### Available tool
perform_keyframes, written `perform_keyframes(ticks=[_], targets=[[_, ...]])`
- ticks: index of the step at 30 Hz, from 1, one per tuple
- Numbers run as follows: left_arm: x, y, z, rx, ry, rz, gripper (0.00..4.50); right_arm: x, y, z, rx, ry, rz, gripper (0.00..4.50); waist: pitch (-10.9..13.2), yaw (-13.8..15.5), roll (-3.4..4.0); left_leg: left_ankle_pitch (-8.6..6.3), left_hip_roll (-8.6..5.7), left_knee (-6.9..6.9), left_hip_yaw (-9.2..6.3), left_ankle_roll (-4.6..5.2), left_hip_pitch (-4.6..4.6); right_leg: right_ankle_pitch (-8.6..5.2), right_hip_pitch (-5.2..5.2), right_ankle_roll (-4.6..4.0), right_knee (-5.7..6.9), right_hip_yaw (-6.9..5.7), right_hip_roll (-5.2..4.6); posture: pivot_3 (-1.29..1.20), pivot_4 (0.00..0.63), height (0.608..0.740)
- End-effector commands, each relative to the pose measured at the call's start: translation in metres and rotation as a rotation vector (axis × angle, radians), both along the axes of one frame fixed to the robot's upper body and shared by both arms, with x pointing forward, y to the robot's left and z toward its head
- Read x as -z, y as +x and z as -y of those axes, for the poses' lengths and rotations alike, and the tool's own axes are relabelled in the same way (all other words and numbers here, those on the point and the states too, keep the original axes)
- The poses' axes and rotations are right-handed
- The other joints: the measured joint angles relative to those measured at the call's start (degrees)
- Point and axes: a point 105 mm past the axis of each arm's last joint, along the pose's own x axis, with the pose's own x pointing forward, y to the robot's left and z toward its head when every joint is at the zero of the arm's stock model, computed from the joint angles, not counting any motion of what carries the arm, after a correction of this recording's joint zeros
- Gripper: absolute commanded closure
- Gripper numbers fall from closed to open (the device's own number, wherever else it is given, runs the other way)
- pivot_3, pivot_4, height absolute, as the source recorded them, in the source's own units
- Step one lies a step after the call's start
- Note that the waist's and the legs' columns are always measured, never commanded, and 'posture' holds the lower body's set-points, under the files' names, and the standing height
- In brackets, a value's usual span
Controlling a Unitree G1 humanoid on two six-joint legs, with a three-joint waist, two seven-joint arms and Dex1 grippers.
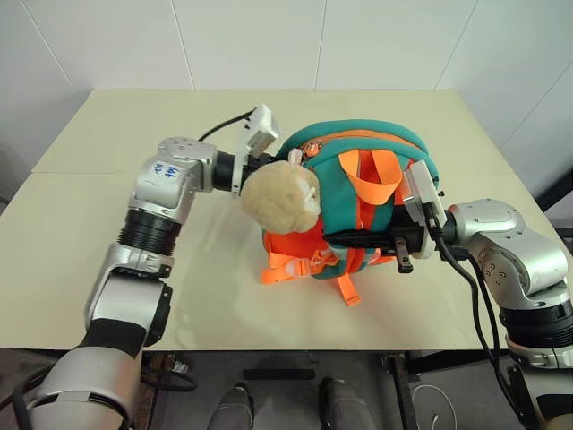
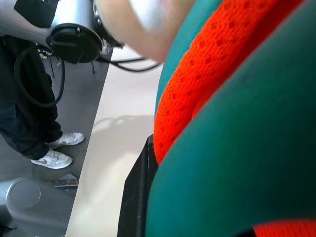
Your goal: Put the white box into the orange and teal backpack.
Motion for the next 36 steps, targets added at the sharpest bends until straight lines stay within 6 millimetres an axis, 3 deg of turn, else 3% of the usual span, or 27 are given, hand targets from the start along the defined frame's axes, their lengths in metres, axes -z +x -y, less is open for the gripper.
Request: perform_keyframes(ticks=[1,6,11,15,23,30,33,36], targets=[[-0.021,-0.013,-0.020,0.009,-0.025,0.094,0.04,-0.009,-0.005,-0.001,-0.012,0.024,0.045,4.50,0.00,0.15,0.00,0.00,0.00,0.00,0.00,0.00,0.00,0.00,0.00,0.00,0.00,0.01,0.00,0.00,0.150,0.740],[-0.024,-0.024,-0.055,-0.037,-0.038,0.069,0.04,-0.009,-0.004,-0.002,-0.013,0.025,0.044,4.50,0.00,0.17,0.00,-0.01,0.00,0.00,0.02,0.00,0.00,0.00,0.01,0.01,-0.01,0.03,0.01,0.00,0.150,0.740],[-0.026,-0.053,-0.063,0.000,-0.104,0.010,0.04,-0.008,-0.004,-0.002,-0.011,0.025,0.041,4.50,0.00,0.22,0.00,-0.02,0.01,0.01,0.02,0.00,0.01,0.00,0.01,0.00,0.02,0.04,0.01,0.00,0.150,0.740],[-0.026,-0.073,-0.056,0.025,-0.150,-0.025,0.04,-0.007,-0.003,-0.001,-0.011,0.023,0.037,4.50,0.00,0.19,0.00,-0.02,0.01,0.02,0.02,0.01,0.01,-0.01,0.02,-0.01,0.05,0.06,0.00,0.00,0.150,0.740],[-0.023,-0.087,-0.032,0.071,-0.189,-0.054,0.04,-0.007,-0.001,-0.003,-0.016,0.018,0.035,4.50,0.00,0.21,0.00,-0.01,0.01,0.11,0.02,0.01,0.05,0.00,0.06,0.00,0.07,0.08,0.02,0.00,0.150,0.740],[-0.007,-0.076,-0.015,0.039,-0.137,-0.060,0.04,-0.007,-0.002,-0.003,-0.012,0.019,0.037,4.50,0.00,0.22,0.00,-0.01,0.02,0.11,0.04,0.00,0.08,0.00,0.06,-0.01,0.05,0.10,0.03,0.00,0.150,0.740],[-0.006,-0.073,-0.010,0.028,-0.142,-0.110,0.64,-0.006,-0.002,-0.003,-0.006,0.021,0.038,4.50,0.00,0.39,0.00,-0.01,0.01,0.12,0.04,0.01,0.08,0.00,0.09,-0.01,0.02,0.10,0.03,0.00,0.150,0.740],[-0.008,-0.072,-0.008,0.040,-0.149,-0.098,1.52,-0.007,-0.003,-0.003,-0.004,0.029,0.040,4.50,0.00,0.29,0.00,-0.02,0.00,0.13,0.04,0.01,0.07,0.01,0.11,0.01,-0.02,0.12,0.03,0.00,0.150,0.740]])
